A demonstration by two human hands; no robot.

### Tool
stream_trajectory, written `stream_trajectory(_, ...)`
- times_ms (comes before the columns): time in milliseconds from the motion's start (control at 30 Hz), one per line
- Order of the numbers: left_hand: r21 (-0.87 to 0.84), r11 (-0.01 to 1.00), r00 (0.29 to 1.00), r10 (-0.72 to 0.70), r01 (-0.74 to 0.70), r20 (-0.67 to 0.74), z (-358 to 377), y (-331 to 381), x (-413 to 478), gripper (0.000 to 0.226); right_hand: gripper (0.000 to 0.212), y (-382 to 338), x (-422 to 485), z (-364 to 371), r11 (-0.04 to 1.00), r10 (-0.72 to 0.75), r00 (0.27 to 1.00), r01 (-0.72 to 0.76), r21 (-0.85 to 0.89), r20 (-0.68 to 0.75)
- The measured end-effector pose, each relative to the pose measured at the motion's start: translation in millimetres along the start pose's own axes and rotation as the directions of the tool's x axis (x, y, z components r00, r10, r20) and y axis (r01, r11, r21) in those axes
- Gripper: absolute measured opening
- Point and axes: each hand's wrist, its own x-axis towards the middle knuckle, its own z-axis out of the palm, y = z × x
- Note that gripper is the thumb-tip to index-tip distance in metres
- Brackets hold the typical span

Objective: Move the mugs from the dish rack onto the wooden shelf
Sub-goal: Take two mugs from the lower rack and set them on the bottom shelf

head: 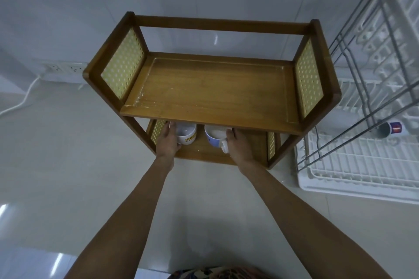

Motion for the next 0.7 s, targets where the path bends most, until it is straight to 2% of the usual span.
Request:
stream_trajectory(100,0.037,0.997,0.998,0.065,-0.065,0.000,-6,6,-18,0.025,0.036,-1,-14,-9,0.999,-0.035,0.999,0.035,-0.012,0.017)
stream_trajectory(167,0.120,0.983,0.990,0.138,-0.138,0.008,-10,5,-35,0.020,0.039,0,-28,-17,0.998,-0.049,0.999,0.049,-0.036,0.017)
stream_trajectory(267,0.278,0.925,0.962,0.274,-0.260,-0.012,-12,-2,-68,0.037,0.047,5,-50,-30,0.985,-0.120,0.993,0.122,-0.125,0.023)
stream_trajectory(367,0.462,0.763,0.878,0.470,-0.453,0.085,-5,-15,-107,0.044,0.046,13,-77,-50,0.925,-0.290,0.954,0.300,-0.232,0.078)
stream_trajectory(433,0.530,0.653,0.823,0.540,-0.541,0.174,6,-22,-132,0.045,0.048,20,-92,-66,0.859,-0.365,0.923,0.383,-0.339,0.118)
stream_trajectory(567,0.626,0.441,0.727,0.609,-0.643,0.318,45,-35,-176,0.046,0.052,36,-118,-109,0.700,-0.461,0.872,0.470,-0.538,0.163)
stream_trajectory(700,0.620,0.332,0.655,0.634,-0.711,0.412,101,-45,-215,0.048,0.051,57,-141,-174,0.584,-0.515,0.839,0.492,-0.646,0.174)
